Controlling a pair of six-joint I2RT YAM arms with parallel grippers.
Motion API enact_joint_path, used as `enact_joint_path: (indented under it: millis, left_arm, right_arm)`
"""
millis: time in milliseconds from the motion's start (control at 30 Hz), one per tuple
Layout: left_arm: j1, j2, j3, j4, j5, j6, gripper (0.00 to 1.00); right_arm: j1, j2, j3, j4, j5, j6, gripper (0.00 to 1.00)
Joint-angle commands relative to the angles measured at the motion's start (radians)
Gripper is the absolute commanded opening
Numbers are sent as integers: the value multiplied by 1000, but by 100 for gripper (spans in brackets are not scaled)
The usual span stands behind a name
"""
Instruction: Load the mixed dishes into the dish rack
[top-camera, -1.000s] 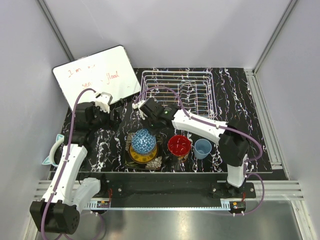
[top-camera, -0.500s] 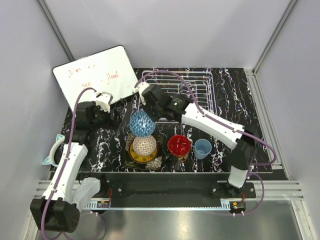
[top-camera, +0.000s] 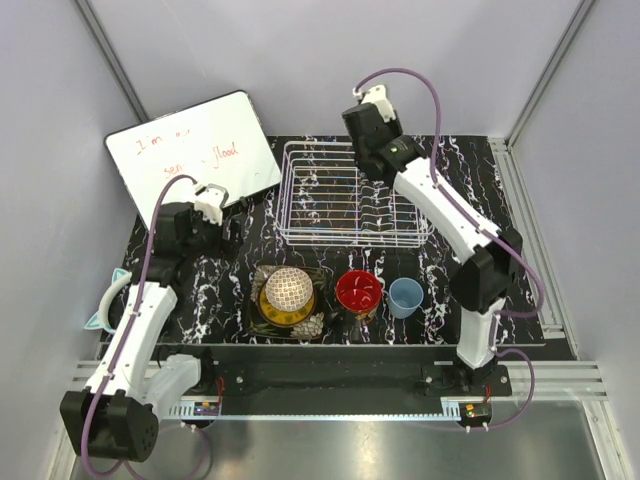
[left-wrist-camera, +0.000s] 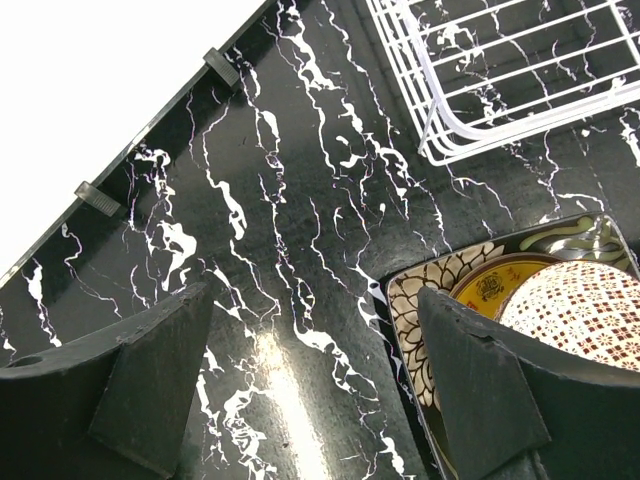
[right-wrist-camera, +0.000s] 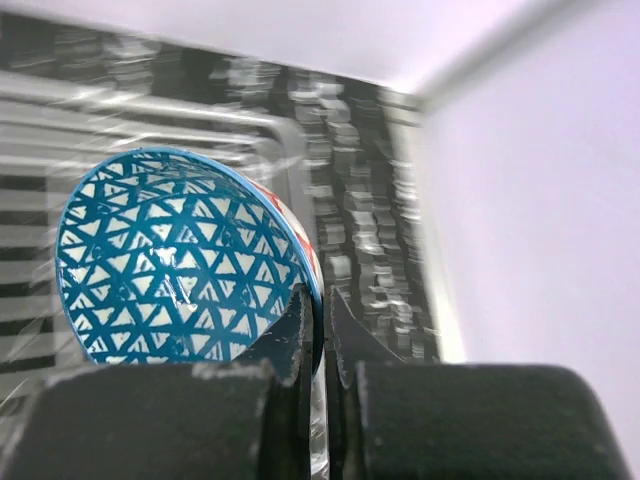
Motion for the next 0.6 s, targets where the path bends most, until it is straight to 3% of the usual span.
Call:
enact_joint_path:
  millis: [0,67,133,167,200,233,333,567]
  left_arm:
    - [-14,9,30,19,-33,19,88]
    - [-16,12,30,14,-38,18,88]
    - [-17,17,30,9,-41,16,88]
    - [-19,18,30,8,-47,16,88]
    - [-20,18,30,5,-47,15,88]
    - [-20,18,30,5,-48,16,88]
    - [-26,23,32,0,-53,13,88]
    - [-40,23,29,0,-65,13,89]
  right_arm:
    - [-73,84,53,151,345,-67,0]
    - [-90,114,8,323,448,-136,0]
    - [-101,132,-123,607,549,-442,0]
    - [-101,140,-189,1094,562,-627,0]
    - [-101,155,-241,1298,565,-931,0]
    - [-106,186,-260,1376,577,-951,0]
    - [-110,216,-196,1054,560,-702,0]
    - [-113,278,-201,1050,562,-698,0]
